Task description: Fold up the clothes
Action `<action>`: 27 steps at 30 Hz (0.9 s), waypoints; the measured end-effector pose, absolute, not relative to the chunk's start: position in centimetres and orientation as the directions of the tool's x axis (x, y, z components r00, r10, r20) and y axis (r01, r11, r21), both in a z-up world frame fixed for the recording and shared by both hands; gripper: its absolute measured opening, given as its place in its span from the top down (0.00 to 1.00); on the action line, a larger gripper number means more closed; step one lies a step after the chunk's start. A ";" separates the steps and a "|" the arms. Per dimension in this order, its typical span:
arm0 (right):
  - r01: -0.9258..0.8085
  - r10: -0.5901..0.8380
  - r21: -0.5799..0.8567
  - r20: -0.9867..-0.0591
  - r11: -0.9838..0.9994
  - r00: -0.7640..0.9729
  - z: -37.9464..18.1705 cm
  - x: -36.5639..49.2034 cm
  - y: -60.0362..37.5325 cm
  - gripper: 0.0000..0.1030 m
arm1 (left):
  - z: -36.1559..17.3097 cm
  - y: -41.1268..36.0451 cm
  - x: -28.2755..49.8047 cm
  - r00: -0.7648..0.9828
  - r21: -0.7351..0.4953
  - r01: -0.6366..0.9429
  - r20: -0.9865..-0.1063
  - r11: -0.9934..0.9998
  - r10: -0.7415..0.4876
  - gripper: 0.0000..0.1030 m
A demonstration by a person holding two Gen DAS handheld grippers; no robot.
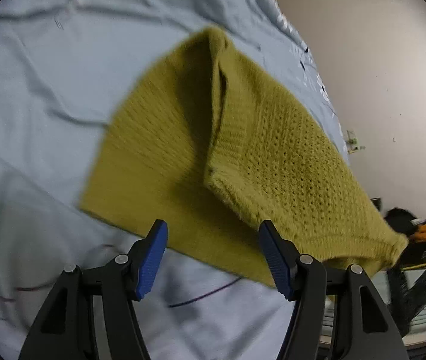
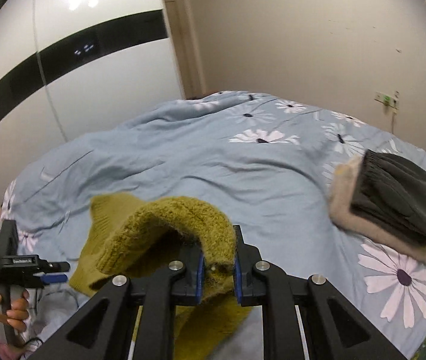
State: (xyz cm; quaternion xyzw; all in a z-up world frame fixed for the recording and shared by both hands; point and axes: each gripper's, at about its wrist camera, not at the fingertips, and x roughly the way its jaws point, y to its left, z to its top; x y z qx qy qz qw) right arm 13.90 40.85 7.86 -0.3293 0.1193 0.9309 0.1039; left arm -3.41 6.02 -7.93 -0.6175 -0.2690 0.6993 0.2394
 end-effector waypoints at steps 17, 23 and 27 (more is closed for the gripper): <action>-0.297 0.101 0.229 -0.610 -0.927 -0.786 6.8 15.8 42.6 0.85 | -3.0 9.5 -2.6 -0.211 -0.754 -0.154 -0.606 -0.638 0.767 0.91; -0.312 0.144 0.210 -0.569 -0.927 -0.810 9.5 15.7 44.1 0.85 | 4.3 11.7 -2.4 -0.307 -0.692 -0.351 -0.551 -0.631 0.776 0.91; -0.317 0.196 0.147 -0.528 -0.937 -0.826 12.5 15.1 44.9 0.85 | 8.8 13.4 -4.7 -0.361 -0.647 -0.427 -0.519 -0.632 0.775 0.90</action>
